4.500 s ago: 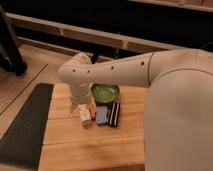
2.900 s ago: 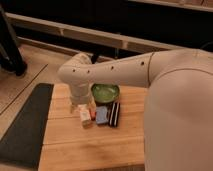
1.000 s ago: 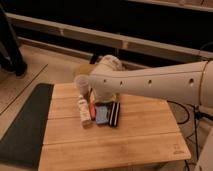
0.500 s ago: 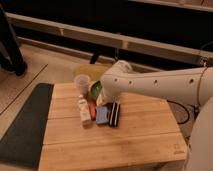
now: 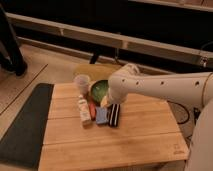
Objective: Place the eraser in the ceramic cup
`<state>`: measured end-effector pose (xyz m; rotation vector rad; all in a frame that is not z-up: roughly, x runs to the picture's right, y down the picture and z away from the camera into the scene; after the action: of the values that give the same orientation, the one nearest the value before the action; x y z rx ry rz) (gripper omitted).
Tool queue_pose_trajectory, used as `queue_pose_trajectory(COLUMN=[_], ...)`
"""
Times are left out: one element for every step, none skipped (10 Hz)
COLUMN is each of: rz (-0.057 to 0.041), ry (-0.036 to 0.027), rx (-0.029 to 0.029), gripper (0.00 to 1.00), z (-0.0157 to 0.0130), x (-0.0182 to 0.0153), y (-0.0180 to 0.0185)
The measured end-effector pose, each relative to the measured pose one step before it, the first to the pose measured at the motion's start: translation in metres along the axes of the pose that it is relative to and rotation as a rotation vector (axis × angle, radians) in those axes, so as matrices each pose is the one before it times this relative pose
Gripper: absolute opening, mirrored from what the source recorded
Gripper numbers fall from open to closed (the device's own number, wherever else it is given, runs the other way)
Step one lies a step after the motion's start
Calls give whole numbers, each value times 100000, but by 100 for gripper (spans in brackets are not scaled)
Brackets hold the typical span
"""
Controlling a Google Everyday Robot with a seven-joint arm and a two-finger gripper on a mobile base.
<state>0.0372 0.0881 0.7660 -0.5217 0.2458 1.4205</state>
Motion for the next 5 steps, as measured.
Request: queue_pose_trajectory(rz=[-107,96,1426,1723,1064], ry=[191,2044,2087,2697,2309], rx=[150,1554,2734,3770,3086], gripper=[65,65,65,65,65], z=[-1,694,772,850,856], x=[107,566,504,552,283], y=[-23,-409,-1130,-1769,-1450])
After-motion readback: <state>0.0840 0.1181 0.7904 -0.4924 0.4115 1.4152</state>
